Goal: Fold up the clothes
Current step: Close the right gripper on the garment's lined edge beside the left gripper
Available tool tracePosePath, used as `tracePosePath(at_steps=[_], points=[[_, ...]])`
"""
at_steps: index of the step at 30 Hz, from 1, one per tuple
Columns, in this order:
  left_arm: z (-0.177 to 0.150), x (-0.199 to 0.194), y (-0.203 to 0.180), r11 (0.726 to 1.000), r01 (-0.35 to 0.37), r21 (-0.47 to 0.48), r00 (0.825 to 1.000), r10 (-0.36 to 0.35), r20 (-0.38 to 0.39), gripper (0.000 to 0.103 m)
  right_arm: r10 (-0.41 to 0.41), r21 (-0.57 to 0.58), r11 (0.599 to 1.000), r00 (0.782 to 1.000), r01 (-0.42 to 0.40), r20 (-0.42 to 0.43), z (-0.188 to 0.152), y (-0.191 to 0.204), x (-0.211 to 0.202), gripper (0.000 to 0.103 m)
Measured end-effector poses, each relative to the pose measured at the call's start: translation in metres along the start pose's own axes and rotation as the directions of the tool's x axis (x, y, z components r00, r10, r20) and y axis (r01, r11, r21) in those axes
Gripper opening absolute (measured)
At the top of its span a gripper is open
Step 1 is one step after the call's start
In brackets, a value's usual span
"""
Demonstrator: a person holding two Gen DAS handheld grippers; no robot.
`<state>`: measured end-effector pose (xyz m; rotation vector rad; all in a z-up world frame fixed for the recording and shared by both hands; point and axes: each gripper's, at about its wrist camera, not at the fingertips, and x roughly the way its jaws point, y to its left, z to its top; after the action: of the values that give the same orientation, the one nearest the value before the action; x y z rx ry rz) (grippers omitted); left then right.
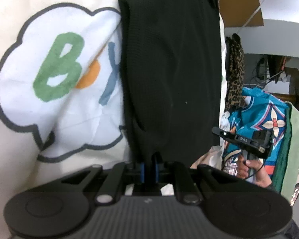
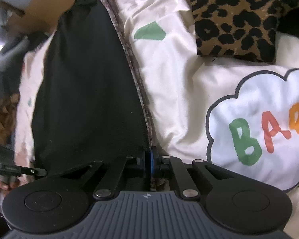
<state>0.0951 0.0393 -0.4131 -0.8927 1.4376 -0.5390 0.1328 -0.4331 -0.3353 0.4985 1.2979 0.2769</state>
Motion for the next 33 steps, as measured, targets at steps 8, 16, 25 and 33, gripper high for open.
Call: tracePosePath(at_steps=[8,16,25,33], points=[[-0.001,0.0,0.004,0.998,0.061,-0.031,0.998,-0.061,0.014,0.021,0.094,0.103,0.99,0.995,-0.096,0.025,-0.002,-0.019,-0.004,0.007],[-0.003,0.003,0.002,0.996,0.081,-0.038,0.996,-0.079,0.03,0.027,0.176,0.112,0.978,0.984,-0.174,-0.003,0.008,-0.027,0.015,0.042],[-0.006,0.007,0.006,0.993,0.098,-0.067,0.995,-0.096,0.034,0.008,0.176,0.102,0.979,0.984,-0.178,0.028,0.002,-0.025,0.012,0.002],[0.0,-0.03,-0.02,0.99,0.135,0.043,0.991,-0.135,0.0,0.005,0.23,0.106,0.965,0.968,-0.241,0.103,-0.012,-0.01,-0.014,0.001]])
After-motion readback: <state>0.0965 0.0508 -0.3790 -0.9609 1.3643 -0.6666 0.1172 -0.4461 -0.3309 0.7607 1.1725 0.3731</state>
